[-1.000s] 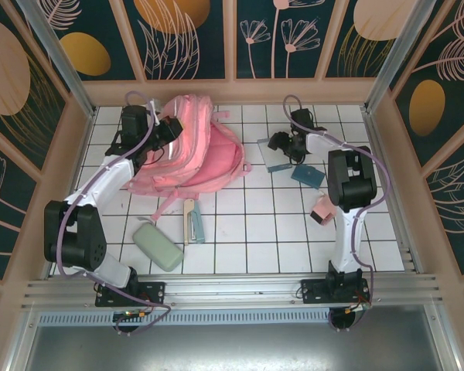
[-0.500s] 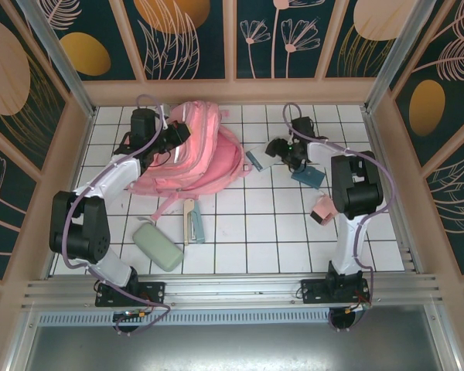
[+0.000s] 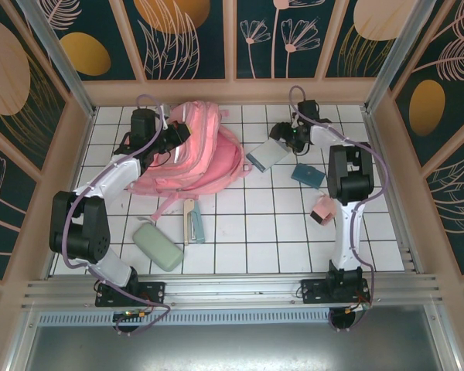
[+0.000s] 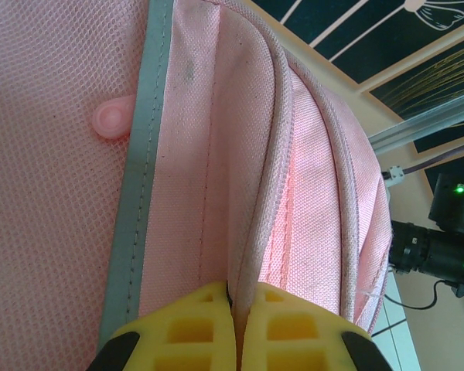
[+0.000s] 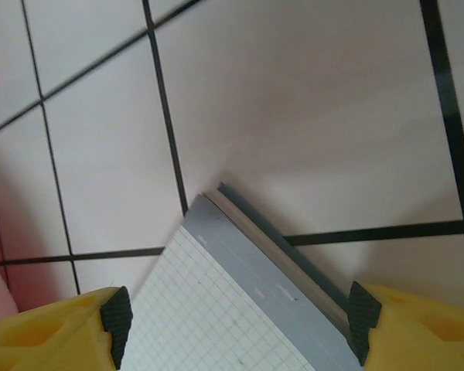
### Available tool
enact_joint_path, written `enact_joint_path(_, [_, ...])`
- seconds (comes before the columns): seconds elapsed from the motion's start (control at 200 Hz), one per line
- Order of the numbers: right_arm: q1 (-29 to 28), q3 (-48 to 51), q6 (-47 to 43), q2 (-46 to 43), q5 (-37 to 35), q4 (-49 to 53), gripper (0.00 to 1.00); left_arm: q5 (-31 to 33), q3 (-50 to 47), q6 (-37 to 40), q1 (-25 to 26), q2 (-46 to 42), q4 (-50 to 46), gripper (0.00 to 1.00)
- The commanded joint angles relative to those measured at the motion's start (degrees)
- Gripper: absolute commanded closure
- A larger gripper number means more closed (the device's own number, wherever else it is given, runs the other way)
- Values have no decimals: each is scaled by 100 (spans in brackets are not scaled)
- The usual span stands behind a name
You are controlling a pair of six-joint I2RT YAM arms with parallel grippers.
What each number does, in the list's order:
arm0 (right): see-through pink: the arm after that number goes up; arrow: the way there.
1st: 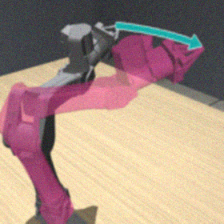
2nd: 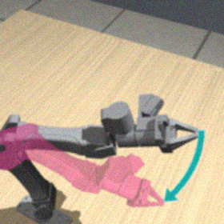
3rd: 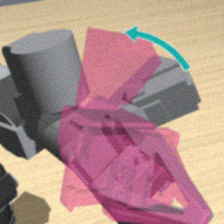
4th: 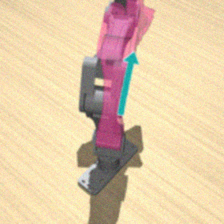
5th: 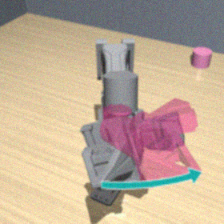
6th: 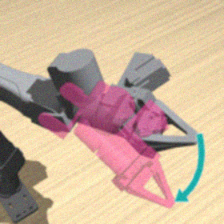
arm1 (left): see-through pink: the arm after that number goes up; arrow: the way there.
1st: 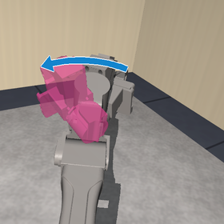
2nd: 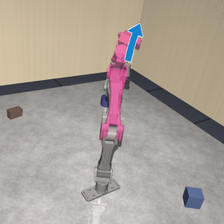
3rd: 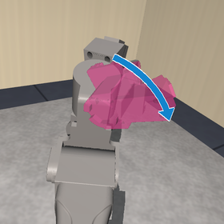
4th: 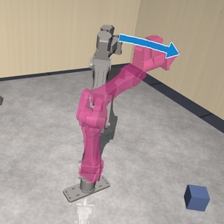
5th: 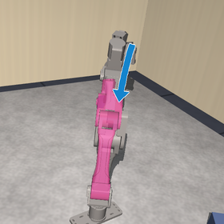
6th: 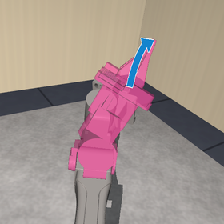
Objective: Pack the student bag
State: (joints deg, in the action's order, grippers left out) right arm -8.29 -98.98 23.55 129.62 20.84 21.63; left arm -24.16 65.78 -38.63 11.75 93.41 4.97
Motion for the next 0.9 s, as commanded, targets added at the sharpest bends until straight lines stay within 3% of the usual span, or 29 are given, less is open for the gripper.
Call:
enact_joint_path(0.0, [33, -310, -312, 195, 148, 471, 24, 159, 32, 29, -68, 132, 282, 100])
enact_joint_path(0.115, [19, -577, -453, 470, 518, 806, 24, 175, 23, 39, -67, 125, 277, 100])
enact_joint_path(0.26, [-107, -167, -581, 436, 1255, 908, 28, 171, 57, 35, -67, 164, 285, 100])
enact_joint_path(0.631, [-130, 1121, -323, 161, 3319, -110, 45, 8, 41, -40, -63, 317, 364, 100])
enact_joint_path(0.891, [-379, 1119, -478, 239, 3301, 131, 42, 17, 15, -23, -59, 301, 346, 100])
